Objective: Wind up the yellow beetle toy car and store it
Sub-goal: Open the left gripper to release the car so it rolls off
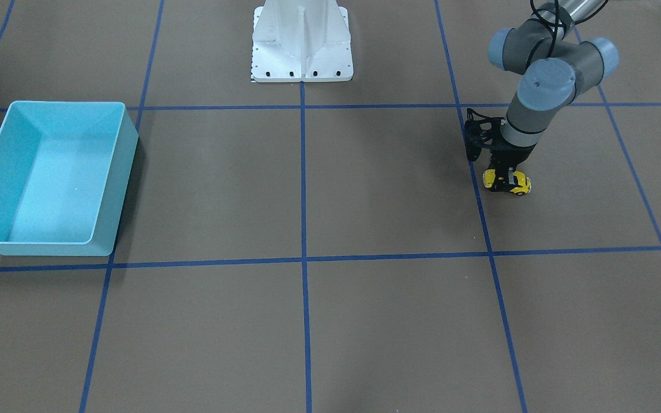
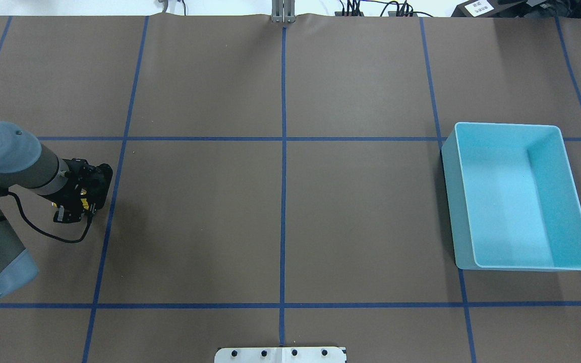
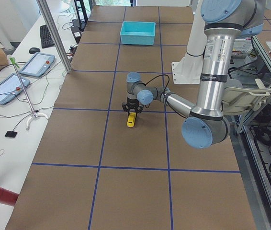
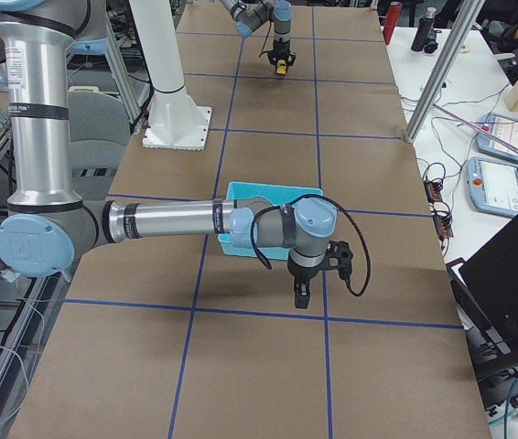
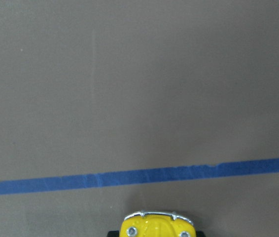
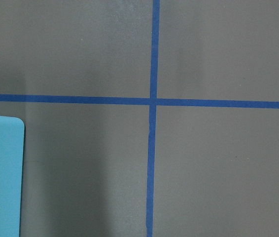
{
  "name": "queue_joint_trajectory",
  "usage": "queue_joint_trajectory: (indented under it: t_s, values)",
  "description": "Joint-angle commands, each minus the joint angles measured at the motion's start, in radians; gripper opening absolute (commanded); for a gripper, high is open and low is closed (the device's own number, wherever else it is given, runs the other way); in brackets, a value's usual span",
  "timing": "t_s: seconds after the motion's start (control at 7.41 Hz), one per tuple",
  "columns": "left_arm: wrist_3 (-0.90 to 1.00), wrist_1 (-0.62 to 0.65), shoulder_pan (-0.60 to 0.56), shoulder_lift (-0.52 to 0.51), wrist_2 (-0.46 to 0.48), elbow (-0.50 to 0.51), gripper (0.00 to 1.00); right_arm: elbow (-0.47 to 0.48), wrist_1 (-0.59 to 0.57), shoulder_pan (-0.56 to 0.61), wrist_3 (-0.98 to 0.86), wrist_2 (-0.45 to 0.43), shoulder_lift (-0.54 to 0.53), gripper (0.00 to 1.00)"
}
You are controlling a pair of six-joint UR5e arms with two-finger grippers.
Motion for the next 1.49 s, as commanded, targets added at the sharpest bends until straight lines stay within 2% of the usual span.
queue_joint_trajectory:
  t_s: [0.0,0.14,0.95,1.35]
  values:
    - [0.004,-0.004,-0.007,0.005,-0.001,0.001,0.0,0.001,0.0,0.0,0.0,-0.001,0.0,0.99]
    - [0.005,-0.004,-0.007,0.003,-0.003,0.004,0.99,0.001,0.0,0.0,0.0,-0.001,0.0,0.99]
    - [0.002,-0.001,-0.051,0.003,-0.003,0.001,1.0,0.001,-0.005,0.0,0.0,-0.003,0.0,0.99]
    - [-0.013,0.01,-0.157,0.003,-0.001,0.001,1.0,0.001,-0.008,-0.003,0.001,-0.004,0.012,0.99]
